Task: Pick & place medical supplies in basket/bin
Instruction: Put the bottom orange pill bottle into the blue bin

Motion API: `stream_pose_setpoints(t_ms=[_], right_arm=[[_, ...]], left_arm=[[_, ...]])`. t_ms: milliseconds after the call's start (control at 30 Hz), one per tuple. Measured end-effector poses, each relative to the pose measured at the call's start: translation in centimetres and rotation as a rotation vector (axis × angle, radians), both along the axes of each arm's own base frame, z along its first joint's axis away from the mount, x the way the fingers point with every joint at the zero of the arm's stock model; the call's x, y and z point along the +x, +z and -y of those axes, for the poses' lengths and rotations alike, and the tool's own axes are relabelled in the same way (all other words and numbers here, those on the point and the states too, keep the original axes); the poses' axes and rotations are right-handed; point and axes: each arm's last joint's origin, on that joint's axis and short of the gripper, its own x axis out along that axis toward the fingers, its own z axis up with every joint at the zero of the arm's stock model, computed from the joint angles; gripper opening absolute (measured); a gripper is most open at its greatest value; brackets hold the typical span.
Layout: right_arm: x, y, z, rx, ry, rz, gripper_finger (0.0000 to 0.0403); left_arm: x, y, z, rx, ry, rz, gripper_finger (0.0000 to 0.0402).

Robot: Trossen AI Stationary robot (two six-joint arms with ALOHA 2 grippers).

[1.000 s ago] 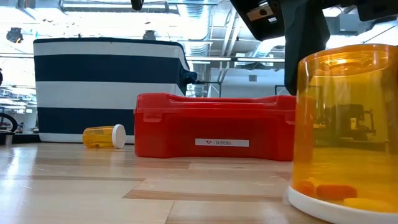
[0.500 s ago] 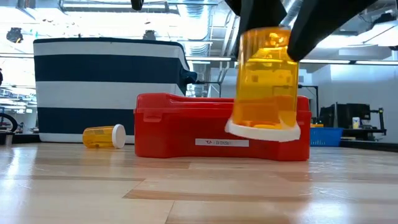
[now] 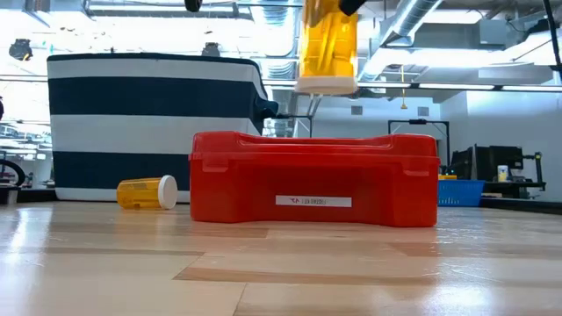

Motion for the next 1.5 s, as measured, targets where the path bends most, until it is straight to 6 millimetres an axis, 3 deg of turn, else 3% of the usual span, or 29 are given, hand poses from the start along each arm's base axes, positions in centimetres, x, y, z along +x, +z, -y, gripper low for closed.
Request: stream_pose_setpoints(t_ms=[100, 400, 700, 867, 1000, 1167, 1300, 1500], right_arm=[[-0.3, 1.1, 1.8, -0.037, -0.037, -0.077, 0.0171], [-1.7, 3.7, 8.6, -0.119, -0.189, -0.221, 0.0210], [-4.3, 8.1, 17.7, -0.091, -0.396, -0.179, 0.0154], [-5.9, 9.6, 21.2, 0.099, -0.460, -0.165, 0.0125], [-6.4, 10.1, 21.5, 0.263, -0.423, -0.164, 0.0119], [-6.1, 10.1, 19.6, 0.377, -0.316, -0.172, 0.0124], [-5.3, 8.9, 17.8, 0.368, -0.264, -0.196, 0.0142], [-4.6, 6.2, 16.0, 0.368, -0.264, -0.240, 0.0201]], left_arm=[[0.0, 0.0, 0.0, 0.003, 0.000, 0.000, 0.0211], [0.0, 0.0, 0.0, 0.032, 0.003, 0.001, 0.0211], [0.0, 0.1, 0.0, 0.058, 0.006, 0.009, 0.0211], [0.0, 0.2, 0.0, 0.057, 0.007, 0.019, 0.0211], [0.0, 0.2, 0.0, 0.057, 0.007, 0.022, 0.0211], [0.0, 0.2, 0.0, 0.056, 0.007, 0.022, 0.0211], [0.0, 0.2, 0.0, 0.054, 0.006, 0.022, 0.0211], [0.0, 0.2, 0.5, 0.054, -0.016, 0.021, 0.0211]])
